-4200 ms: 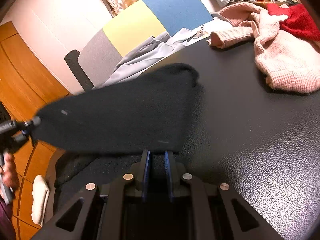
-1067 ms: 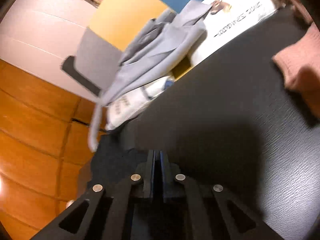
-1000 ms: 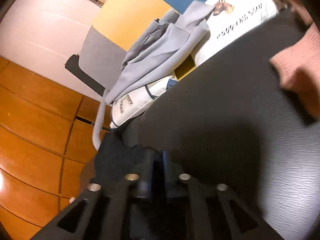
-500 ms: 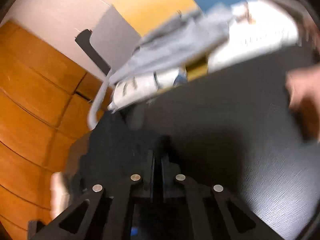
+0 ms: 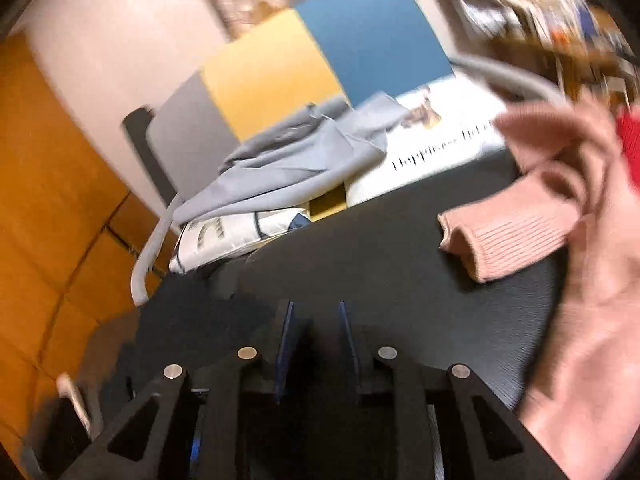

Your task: Fold clothes

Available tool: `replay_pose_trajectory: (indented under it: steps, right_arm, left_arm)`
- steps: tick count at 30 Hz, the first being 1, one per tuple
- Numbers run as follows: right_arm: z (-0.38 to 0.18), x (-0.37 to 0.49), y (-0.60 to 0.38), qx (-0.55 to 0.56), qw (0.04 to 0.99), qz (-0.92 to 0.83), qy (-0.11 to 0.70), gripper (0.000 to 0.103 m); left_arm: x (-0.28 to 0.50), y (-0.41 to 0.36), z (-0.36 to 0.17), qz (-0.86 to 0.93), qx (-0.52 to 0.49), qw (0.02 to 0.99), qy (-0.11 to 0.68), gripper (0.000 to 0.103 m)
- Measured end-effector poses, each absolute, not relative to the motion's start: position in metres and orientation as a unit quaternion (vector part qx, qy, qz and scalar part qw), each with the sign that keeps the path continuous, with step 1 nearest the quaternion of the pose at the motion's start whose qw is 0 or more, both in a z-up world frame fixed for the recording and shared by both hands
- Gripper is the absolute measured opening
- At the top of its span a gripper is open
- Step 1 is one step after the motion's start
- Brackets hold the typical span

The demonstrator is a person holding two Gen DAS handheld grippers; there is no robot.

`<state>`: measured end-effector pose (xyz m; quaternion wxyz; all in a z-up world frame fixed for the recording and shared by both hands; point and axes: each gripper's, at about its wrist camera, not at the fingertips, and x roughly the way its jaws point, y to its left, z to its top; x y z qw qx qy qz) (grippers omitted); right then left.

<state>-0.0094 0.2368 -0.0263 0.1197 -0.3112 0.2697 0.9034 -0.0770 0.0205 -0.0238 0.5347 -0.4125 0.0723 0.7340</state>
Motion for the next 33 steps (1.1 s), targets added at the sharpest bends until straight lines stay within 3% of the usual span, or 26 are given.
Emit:
replay_pose_trajectory:
  steps: [6,10,15,20,26,27,28,30,31,33]
  right_arm:
    - [-0.027,-0.011,0.168,-0.339,0.04,0.909,0.24,0.019]
    - [-0.057,-0.016,0.159,-0.396,0.168,0.879,0.208,0.016]
    - [-0.056,-0.013,0.133,-0.379,0.227,0.888,0.127,0.02]
    - [-0.062,-0.018,0.136,-0.373,0.23,0.889,0.137,0.021]
    - [-0.064,-0.015,0.133,-0.369,0.229,0.889,0.141,0.021]
    - [-0.064,-0.015,0.132,-0.37,0.231,0.889,0.138,0.022]
    - [-0.064,-0.016,0.131,-0.371,0.232,0.889,0.135,0.022]
    - [-0.064,-0.017,0.13,-0.372,0.234,0.889,0.131,0.022]
    - [-0.064,-0.016,0.131,-0.371,0.233,0.889,0.132,0.022]
    - [-0.065,-0.016,0.133,-0.369,0.23,0.89,0.138,0.022]
  left_arm:
    - [-0.094,-0.074,-0.013,0.799,-0.389,0.455,0.051,0.079]
    - [-0.097,-0.126,-0.021,0.827,-0.405,0.383,0.079,0.079]
    - [-0.102,-0.199,-0.046,0.837,-0.435,0.33,0.004,0.079]
    - [-0.09,-0.184,-0.043,0.831,-0.427,0.357,0.001,0.079]
    - [-0.068,-0.112,-0.046,0.835,-0.376,0.373,0.15,0.079]
    - [-0.07,-0.103,-0.052,0.833,-0.377,0.368,0.169,0.076]
    - [-0.071,-0.094,-0.057,0.831,-0.379,0.363,0.188,0.061]
    - [-0.08,-0.098,-0.061,0.832,-0.387,0.357,0.177,0.052]
    - [-0.084,-0.102,-0.06,0.835,-0.386,0.357,0.161,0.036]
    - [-0.098,-0.115,-0.057,0.832,-0.406,0.352,0.134,0.016]
